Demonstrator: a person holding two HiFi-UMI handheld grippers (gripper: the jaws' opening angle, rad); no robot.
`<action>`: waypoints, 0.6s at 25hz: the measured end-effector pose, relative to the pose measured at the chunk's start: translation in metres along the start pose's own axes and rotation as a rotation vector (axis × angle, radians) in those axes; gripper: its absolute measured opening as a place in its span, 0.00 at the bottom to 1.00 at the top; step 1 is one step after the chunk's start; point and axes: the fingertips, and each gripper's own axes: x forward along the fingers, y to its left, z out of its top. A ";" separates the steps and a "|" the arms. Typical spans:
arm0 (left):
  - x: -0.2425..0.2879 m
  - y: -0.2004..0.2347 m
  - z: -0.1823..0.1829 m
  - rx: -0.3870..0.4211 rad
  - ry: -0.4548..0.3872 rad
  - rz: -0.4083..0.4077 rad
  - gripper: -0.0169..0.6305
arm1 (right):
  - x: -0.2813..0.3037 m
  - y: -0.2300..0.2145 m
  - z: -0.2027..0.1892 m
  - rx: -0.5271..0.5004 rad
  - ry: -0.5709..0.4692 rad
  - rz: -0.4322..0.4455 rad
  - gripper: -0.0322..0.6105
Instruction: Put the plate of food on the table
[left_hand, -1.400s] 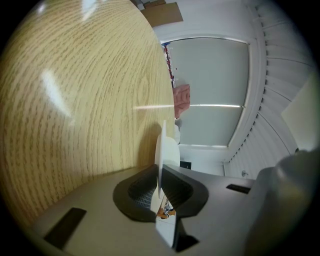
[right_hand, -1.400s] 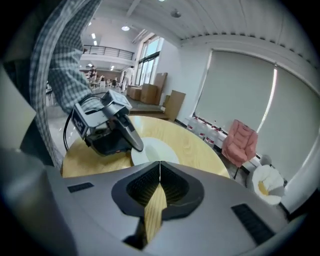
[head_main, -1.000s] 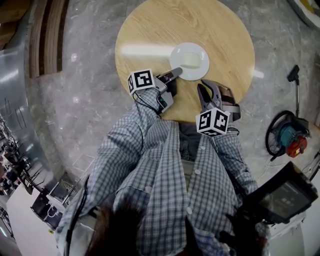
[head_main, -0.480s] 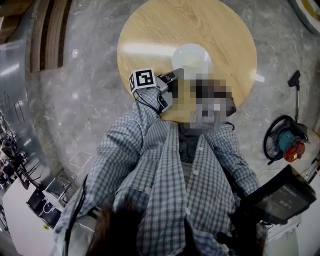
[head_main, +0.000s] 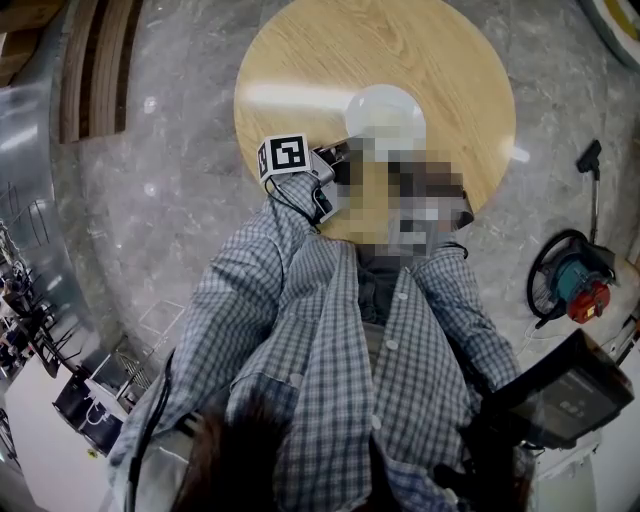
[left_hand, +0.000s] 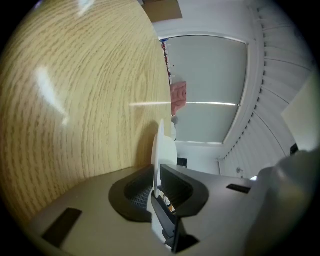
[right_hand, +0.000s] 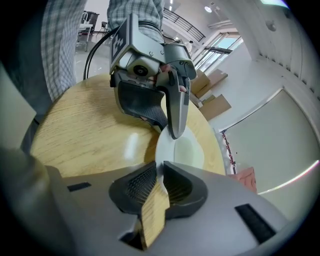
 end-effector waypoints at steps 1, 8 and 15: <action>0.000 -0.001 0.000 0.007 0.004 -0.005 0.07 | 0.000 -0.001 0.000 0.003 0.001 0.000 0.13; -0.003 -0.010 -0.017 -0.010 0.045 -0.077 0.24 | 0.003 -0.005 0.004 0.005 0.006 -0.004 0.13; -0.032 0.001 -0.033 -0.059 0.032 -0.065 0.25 | 0.008 -0.004 0.005 -0.014 0.020 0.003 0.13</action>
